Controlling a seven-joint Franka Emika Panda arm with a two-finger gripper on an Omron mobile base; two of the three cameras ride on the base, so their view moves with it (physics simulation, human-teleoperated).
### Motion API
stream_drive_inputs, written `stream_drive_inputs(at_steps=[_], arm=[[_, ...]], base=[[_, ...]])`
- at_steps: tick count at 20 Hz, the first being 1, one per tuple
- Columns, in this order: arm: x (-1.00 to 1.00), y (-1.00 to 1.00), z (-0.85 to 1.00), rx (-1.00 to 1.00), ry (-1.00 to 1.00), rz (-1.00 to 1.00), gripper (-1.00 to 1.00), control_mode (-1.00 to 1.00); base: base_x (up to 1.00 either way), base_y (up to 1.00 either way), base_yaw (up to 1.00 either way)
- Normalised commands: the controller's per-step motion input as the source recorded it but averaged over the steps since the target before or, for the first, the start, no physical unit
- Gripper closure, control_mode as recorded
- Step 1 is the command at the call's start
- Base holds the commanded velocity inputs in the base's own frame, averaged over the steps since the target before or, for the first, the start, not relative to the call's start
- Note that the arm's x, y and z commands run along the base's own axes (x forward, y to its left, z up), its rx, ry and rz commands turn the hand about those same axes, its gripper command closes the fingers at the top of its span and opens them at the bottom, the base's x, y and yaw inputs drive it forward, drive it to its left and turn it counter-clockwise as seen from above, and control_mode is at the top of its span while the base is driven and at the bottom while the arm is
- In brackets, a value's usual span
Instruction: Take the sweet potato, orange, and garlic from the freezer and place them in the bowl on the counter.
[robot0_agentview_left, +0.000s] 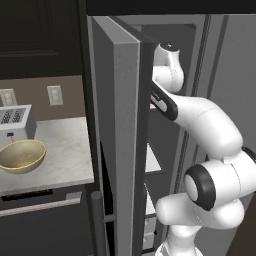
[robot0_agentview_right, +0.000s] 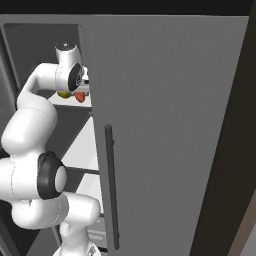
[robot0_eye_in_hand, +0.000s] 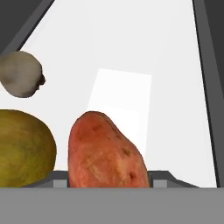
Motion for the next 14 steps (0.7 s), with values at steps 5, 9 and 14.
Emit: stream_drive_inputs(at_steps=[5,9,14], arm=[[-0.27,0.0,0.02,0.0,0.0,0.0,1.0,-1.0],[-0.57,0.0,0.06,0.0,0.0,-0.02,1.0,-1.0],[-0.6,0.0,0.25,0.0,0.0,-0.06,1.0,-1.0]], base=[[0.0,0.0,0.0],[0.0,0.0,0.0],[0.0,0.0,0.0]])
